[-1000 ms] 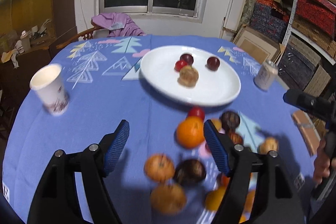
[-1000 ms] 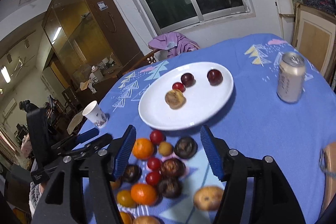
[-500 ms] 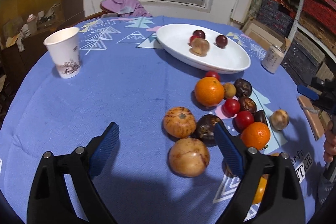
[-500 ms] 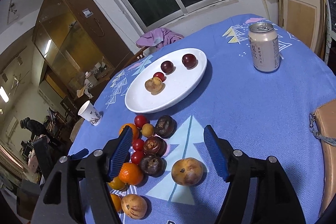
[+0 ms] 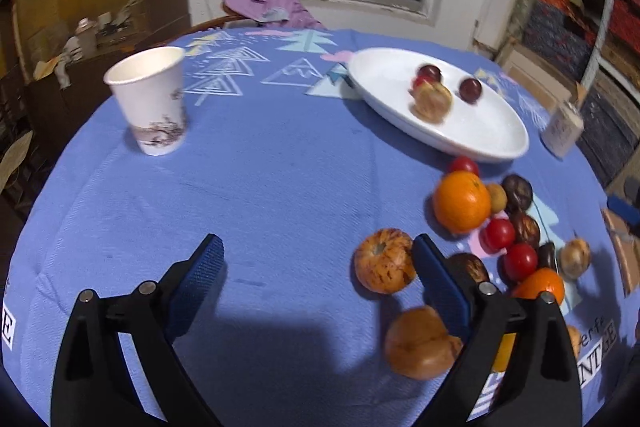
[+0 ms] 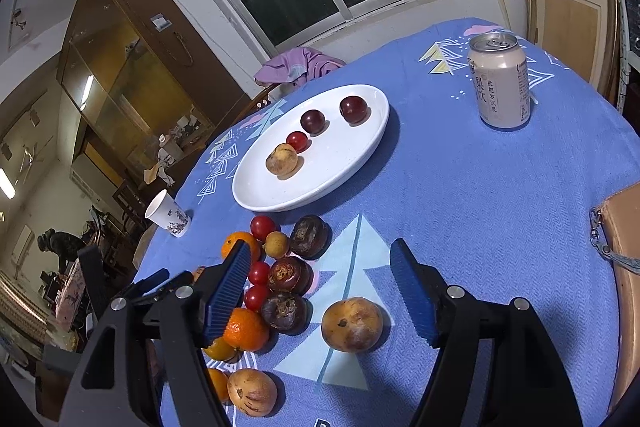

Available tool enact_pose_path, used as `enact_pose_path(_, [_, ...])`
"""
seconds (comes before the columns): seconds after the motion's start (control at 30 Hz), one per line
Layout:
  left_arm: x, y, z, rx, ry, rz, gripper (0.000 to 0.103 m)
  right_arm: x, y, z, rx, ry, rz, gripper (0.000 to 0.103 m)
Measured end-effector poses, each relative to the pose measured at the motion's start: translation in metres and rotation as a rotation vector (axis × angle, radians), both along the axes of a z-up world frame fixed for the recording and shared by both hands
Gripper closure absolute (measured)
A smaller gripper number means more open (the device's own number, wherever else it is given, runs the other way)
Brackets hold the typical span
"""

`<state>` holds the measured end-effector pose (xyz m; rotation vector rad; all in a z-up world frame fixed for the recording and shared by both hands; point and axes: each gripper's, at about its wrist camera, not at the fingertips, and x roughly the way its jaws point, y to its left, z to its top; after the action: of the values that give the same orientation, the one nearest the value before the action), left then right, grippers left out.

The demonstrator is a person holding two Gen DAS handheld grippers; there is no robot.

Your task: Organize fruits

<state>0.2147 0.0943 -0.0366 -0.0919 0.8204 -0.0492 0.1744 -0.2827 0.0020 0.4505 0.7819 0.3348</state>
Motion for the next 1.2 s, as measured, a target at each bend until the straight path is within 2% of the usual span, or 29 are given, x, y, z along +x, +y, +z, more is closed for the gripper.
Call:
enact_pose_path(0.1, [-0.002, 0.017, 0.004, -0.117, 0.009, 0.008, 0.010, -0.001, 0.000, 0.000, 0.005, 0.001, 0.006, 0.030])
enact_pose_path(0.17, [-0.005, 0.018, 0.003, -0.184, 0.026, -0.029, 0.010, -0.001, 0.001, -0.001, 0.001, 0.005, 0.012, 0.030])
enact_pose_path(0.2, [-0.006, 0.015, 0.002, -0.187, 0.033, -0.048, 0.010, -0.001, 0.002, -0.001, 0.000, 0.008, 0.015, 0.030])
enact_pose_path(0.27, [-0.006, 0.001, -0.002, -0.143, 0.045, -0.082, 0.012, -0.001, 0.003, -0.002, 0.000, 0.012, 0.020, 0.030])
enact_pose_path(0.33, [-0.004, -0.009, -0.008, -0.120, 0.068, -0.115, 0.027, -0.001, 0.003, -0.003, 0.003, 0.014, 0.026, 0.030])
enact_pose_path(0.43, [-0.001, -0.012, -0.017, -0.135, 0.109, -0.134, 0.038, -0.001, 0.003, -0.003, 0.007, 0.017, 0.027, 0.030])
enact_pose_path(0.53, [0.001, -0.006, -0.021, -0.195, 0.136, -0.139, 0.043, 0.000, 0.003, -0.005, 0.009, 0.029, 0.029, 0.030])
enact_pose_path(0.67, [0.002, -0.003, -0.024, -0.226, 0.150, -0.146, 0.044, 0.000, 0.004, -0.006, 0.008, 0.041, 0.038, 0.030])
enact_pose_path(0.77, [0.003, -0.003, -0.024, -0.280, 0.163, -0.173, 0.058, -0.001, 0.007, -0.009, 0.001, 0.047, 0.050, 0.030])
enact_pose_path(0.9, [0.001, -0.004, -0.024, -0.295, 0.164, -0.175, 0.059, -0.006, 0.010, -0.015, -0.005, 0.065, 0.072, 0.030])
enact_pose_path(0.97, [0.001, -0.004, -0.023, -0.292, 0.159, -0.170, 0.065, -0.010, 0.011, -0.019, -0.006, 0.073, 0.081, 0.030])
enact_pose_path(1.03, [-0.001, -0.003, -0.021, -0.296, 0.154, -0.164, 0.066, -0.013, 0.011, -0.022, -0.013, 0.081, 0.085, 0.030])
enact_pose_path(1.2, [-0.006, -0.001, -0.014, -0.255, 0.115, -0.138, 0.066, -0.011, 0.013, -0.033, -0.032, 0.124, 0.091, 0.030])
